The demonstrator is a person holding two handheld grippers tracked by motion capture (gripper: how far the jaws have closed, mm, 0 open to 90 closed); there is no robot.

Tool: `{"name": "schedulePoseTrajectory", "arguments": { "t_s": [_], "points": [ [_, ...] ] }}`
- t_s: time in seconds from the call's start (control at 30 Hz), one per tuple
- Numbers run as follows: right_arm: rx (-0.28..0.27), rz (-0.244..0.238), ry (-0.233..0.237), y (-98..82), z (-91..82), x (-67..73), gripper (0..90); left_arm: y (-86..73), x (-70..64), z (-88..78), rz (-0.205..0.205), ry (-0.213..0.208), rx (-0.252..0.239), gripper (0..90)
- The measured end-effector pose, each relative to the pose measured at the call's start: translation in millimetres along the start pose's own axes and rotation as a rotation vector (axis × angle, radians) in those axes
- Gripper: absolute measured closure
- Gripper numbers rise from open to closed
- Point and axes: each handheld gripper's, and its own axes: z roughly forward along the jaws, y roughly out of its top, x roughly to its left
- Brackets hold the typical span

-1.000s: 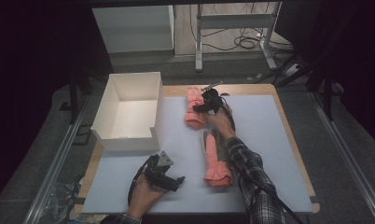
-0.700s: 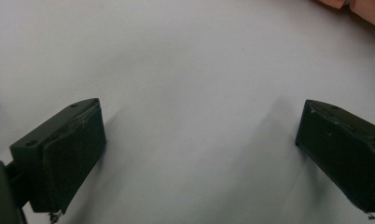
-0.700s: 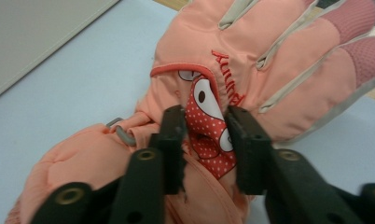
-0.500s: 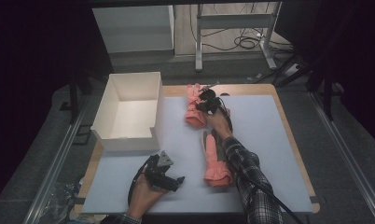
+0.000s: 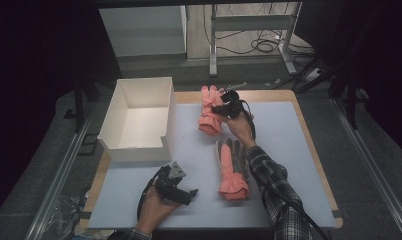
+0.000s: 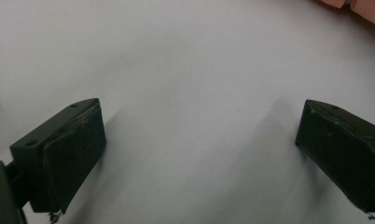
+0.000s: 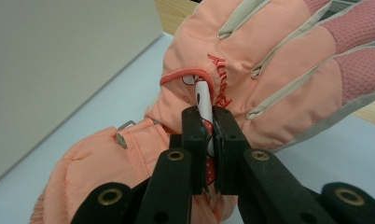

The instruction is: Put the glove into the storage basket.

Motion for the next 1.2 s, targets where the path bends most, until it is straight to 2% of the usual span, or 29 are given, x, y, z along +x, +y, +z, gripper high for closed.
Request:
{"name": "schedulePoseTrajectory", "arguments": {
  "t_s": [0.23,0.6,0.73,1.0,1.2],
  "points": [
    [-0.010,-0.018,0.064,4.3,-25.4,9.9,84.6,0.0,-0.1,0.0,-0.001,0.000,0.000,1.4],
    [-0.016,-0.027,0.107,2.8,-64.2,23.5,84.4,-0.1,0.1,0.1,0.000,0.000,0.000,1.4],
    [-0.013,-0.048,0.114,-4.4,-80.2,30.3,84.4,0.0,0.1,0.0,0.001,0.000,0.002,1.4],
    [-0.012,-0.043,0.138,-26.4,-115.1,42.9,84.4,-0.1,0.3,0.1,0.002,0.000,0.001,1.4],
    [-0.008,-0.058,0.140,-40.1,-132.3,51.1,84.4,0.0,0.1,0.0,0.002,0.000,0.001,1.4]
  ]
}}
